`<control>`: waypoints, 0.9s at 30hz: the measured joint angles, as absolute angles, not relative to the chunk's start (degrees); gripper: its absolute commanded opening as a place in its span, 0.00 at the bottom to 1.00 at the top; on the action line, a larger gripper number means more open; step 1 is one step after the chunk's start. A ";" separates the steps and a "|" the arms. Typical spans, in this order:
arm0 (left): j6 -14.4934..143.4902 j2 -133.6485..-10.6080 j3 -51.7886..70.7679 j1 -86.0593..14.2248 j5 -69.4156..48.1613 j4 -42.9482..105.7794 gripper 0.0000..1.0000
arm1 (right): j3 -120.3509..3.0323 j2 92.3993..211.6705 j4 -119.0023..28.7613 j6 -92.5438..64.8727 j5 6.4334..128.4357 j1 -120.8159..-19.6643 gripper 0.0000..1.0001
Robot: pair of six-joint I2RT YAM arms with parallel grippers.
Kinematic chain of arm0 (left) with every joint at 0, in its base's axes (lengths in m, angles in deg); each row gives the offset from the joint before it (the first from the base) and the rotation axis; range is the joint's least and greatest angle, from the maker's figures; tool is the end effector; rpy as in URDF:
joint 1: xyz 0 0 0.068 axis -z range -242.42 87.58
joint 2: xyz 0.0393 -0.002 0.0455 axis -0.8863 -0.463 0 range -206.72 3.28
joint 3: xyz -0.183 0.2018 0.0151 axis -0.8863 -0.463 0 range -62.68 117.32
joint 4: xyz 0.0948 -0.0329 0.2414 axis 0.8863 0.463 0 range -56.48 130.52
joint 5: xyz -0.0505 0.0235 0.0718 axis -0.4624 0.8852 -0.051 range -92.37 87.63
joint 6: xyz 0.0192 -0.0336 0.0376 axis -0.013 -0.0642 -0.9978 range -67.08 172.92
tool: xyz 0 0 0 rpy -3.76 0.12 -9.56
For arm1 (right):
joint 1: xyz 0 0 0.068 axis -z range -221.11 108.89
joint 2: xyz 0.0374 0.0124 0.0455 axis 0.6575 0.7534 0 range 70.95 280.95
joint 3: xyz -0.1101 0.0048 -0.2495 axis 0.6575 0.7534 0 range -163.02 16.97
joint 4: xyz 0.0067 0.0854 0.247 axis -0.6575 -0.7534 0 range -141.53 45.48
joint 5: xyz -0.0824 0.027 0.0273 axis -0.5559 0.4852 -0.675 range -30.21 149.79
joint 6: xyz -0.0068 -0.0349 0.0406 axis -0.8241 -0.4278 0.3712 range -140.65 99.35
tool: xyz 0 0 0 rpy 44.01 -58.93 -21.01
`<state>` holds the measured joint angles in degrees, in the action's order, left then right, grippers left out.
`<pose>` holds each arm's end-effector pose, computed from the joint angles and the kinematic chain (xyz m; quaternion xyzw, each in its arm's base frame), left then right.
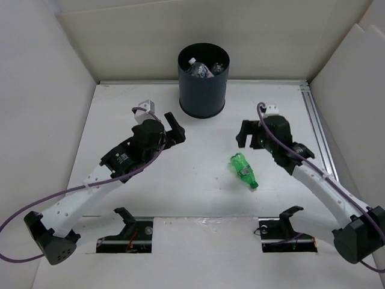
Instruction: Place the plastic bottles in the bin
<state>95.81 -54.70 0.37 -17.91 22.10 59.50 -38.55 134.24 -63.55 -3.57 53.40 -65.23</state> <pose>0.1659 -0.1423 0.3808 -0.1088 0.8066 -0.2566 0.5212 0.2296 0.0985 0.3262 -0.0230 0.8505 0.1397 0.5065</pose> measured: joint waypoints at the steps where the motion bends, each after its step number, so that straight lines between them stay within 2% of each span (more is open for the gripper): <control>1: 95.88 -54.52 -0.27 -17.93 21.84 59.26 1.00 | -34.97 132.71 -63.79 -2.80 53.40 -66.04 1.00; 4: 96.16 -52.97 -2.85 -18.19 20.92 59.02 1.00 | -28.70 131.27 -65.13 -1.10 54.17 -67.77 1.00; 10: 97.12 -50.17 -5.93 -18.25 19.17 58.18 1.00 | -25.24 132.12 -63.70 1.65 54.67 -70.19 1.00; 20: 97.47 -50.26 -6.39 -18.28 17.78 56.94 1.00 | -23.49 144.78 -60.49 3.62 53.49 -71.44 0.96; 22: 97.47 -50.33 -6.85 -18.28 17.69 56.92 1.00 | -23.38 145.93 -60.45 4.06 53.12 -71.81 0.85; 26: 97.39 -50.57 -7.17 -18.28 17.56 56.87 1.00 | -23.41 148.67 -59.86 4.89 52.22 -72.79 0.74; 27: 97.39 -50.76 -7.24 -18.28 17.56 56.90 1.00 | -23.41 149.17 -59.70 5.06 52.09 -73.17 0.68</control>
